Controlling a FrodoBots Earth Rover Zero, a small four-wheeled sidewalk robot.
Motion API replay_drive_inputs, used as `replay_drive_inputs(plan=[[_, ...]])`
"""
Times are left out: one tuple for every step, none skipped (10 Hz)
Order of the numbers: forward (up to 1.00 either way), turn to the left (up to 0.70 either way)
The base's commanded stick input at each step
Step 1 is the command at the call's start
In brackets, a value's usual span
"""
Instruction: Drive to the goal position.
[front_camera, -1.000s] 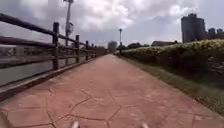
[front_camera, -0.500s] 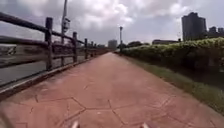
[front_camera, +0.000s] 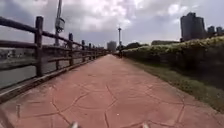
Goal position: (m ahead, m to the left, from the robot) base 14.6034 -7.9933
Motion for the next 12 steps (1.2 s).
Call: replay_drive_inputs(plan=[[0.69,0.00],[0.69,0.00],[0.69,0.00],[0.69,0.00],[0.69,0.00],[0.69,0.00],[0.69,0.00],[0.69,0.00],[0.69,0.00],[0.69,0.00],[0.69,0.00],[0.69,0.00]])
